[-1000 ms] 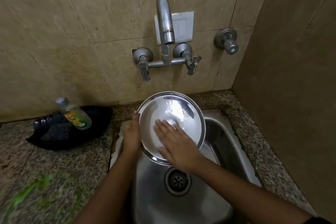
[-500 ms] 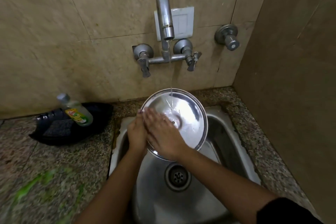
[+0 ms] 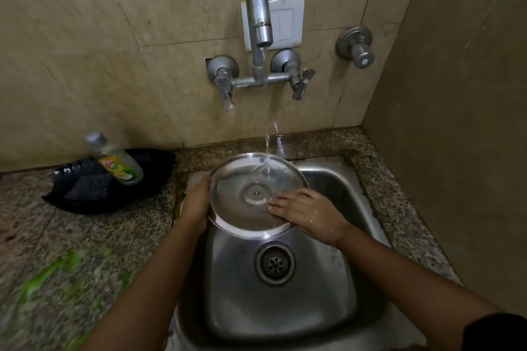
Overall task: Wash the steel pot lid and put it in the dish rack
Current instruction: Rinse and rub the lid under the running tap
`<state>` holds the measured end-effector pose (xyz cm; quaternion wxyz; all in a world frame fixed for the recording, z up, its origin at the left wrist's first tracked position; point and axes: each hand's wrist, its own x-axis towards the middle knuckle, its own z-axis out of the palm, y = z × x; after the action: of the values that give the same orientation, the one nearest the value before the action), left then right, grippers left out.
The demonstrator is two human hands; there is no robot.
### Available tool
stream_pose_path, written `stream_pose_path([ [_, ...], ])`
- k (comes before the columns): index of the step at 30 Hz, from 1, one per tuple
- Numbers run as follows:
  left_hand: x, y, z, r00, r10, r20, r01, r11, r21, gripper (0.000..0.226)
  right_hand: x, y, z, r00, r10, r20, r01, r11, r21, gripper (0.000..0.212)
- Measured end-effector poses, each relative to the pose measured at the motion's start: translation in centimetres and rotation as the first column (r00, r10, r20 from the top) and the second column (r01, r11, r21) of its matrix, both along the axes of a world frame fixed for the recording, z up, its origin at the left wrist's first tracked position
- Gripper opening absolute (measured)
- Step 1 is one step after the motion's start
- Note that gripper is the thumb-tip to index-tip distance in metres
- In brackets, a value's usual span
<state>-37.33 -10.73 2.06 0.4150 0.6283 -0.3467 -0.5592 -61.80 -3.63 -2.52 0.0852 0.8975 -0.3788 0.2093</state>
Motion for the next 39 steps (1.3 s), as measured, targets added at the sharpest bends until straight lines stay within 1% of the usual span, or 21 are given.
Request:
stream_pose_path([
  [2,1.2,-0.5,-0.4,0.999,-0.04,-0.009,0.041,0.981,0.191,0.026,0.4,-0.4,1.4,0.993,0.031,0.116,-0.039,0.996,0.075,0.028],
  [4,2.0,-0.2,-0.8,0.991,-0.064,-0.115,0.096,0.949,0.3,0.027,1.0,-0.9,2.8,0.952,-0.073,0.296,-0.026,0.948,0.317,0.024],
  [5,2.2,0.0,-0.9,0.984,-0.071,-0.163,0.119,0.943,0.31,0.034,1.4,-1.2,3.3,0.899,-0.163,0.408,-0.043,0.891,0.451,0.023],
  [7,1.9,0.3,-1.5,0.968,-0.093,-0.233,0.156,0.951,0.267,0.048,2.0,-1.7,4.3,0.714,-0.36,0.6,-0.15,0.759,0.634,0.012],
  [9,1.0,0.7,-1.6,0.966,-0.105,-0.236,0.154,0.967,0.202,0.055,2.2,-2.8,4.7,0.465,-0.547,0.696,-0.232,0.684,0.692,0.009],
  [11,0.1,1.0,-1.5,0.966,-0.11,-0.234,0.145,0.98,0.138,0.055,1.7,-3.7,4.7,0.248,-0.688,0.682,-0.26,0.631,0.731,0.019],
  [13,-0.2,1.1,-1.0,0.974,-0.077,-0.215,0.095,0.993,0.075,0.043,1.1,-4.4,4.3,0.097,-0.776,0.623,-0.344,0.561,0.753,0.014],
  [15,0.0,0.9,-0.4,0.975,-0.114,-0.192,0.118,0.993,0.011,0.031,0.5,-4.7,4.1,0.003,-0.81,0.587,-0.438,0.527,0.728,0.014],
  [17,0.0,0.7,0.3,0.959,-0.222,-0.175,0.212,0.975,-0.07,0.032,-0.2,-4.8,4.0,-0.058,-0.833,0.55,-0.513,0.497,0.7,0.018],
  [19,-0.4,0.7,0.9,0.964,-0.233,-0.13,0.21,0.963,-0.168,0.029,-0.7,-5.0,3.9,-0.083,-0.844,0.53,-0.563,0.478,0.674,0.019],
  [21,-1.3,0.9,1.3,0.983,-0.179,-0.049,0.161,0.954,-0.253,0.028,-0.7,-5.5,3.7,-0.076,-0.834,0.547,-0.49,0.509,0.708,0.018],
  [22,-1.8,1.1,1.6,0.99,-0.142,-0.021,0.13,0.951,-0.282,0.031,-0.6,-5.9,3.6,-0.042,-0.81,0.586,-0.368,0.557,0.744,0.019],
  [23,-2.0,1.2,1.7,0.993,-0.119,0.005,0.115,0.946,-0.305,0.033,-0.5,-6.3,3.7,0.048,-0.769,0.637,-0.212,0.616,0.759,0.024],
  [25,-2.6,1.4,1.9,0.992,-0.118,0.037,0.124,0.935,-0.333,0.036,0.0,-7.3,4.3,0.338,-0.666,0.665,0.103,0.728,0.678,0.029],
  [27,-3.1,1.6,1.9,0.979,-0.186,0.087,0.205,0.914,-0.352,0.037,1.1,-8.1,5.8,0.652,-0.545,0.527,0.262,0.814,0.518,0.026],
  [29,-3.6,1.6,2.2,0.972,-0.219,0.089,0.237,0.896,-0.375,0.037,3.1,-8.9,7.6,0.902,-0.316,0.293,0.209,0.916,0.343,0.029],
  [30,-3.7,1.5,2.3,0.971,-0.226,0.076,0.238,0.895,-0.378,0.038,4.0,-9.3,8.1,0.966,-0.188,0.18,0.138,0.957,0.257,0.032],
  [32,-3.5,1.4,2.5,0.975,-0.215,0.053,0.218,0.893,-0.395,0.035,4.4,-9.9,8.4,0.992,-0.078,0.097,0.059,0.981,0.183,0.035],
  [34,-3.2,1.6,2.9,0.984,-0.173,0.033,0.171,0.897,-0.408,0.032,3.1,-10.2,7.9,0.956,-0.201,0.213,0.153,0.963,0.222,0.038],
  [37,-2.5,1.8,2.7,0.985,-0.168,-0.04,0.142,0.922,-0.361,0.03,1.1,-10.4,6.9,0.786,-0.486,0.382,0.295,0.839,0.458,0.052],
  [39,-2.3,1.7,3.3,0.96,-0.274,-0.056,0.248,0.928,-0.279,0.025,1.4,-10.5,7.3,0.809,-0.463,0.362,0.239,0.822,0.516,0.053],
])
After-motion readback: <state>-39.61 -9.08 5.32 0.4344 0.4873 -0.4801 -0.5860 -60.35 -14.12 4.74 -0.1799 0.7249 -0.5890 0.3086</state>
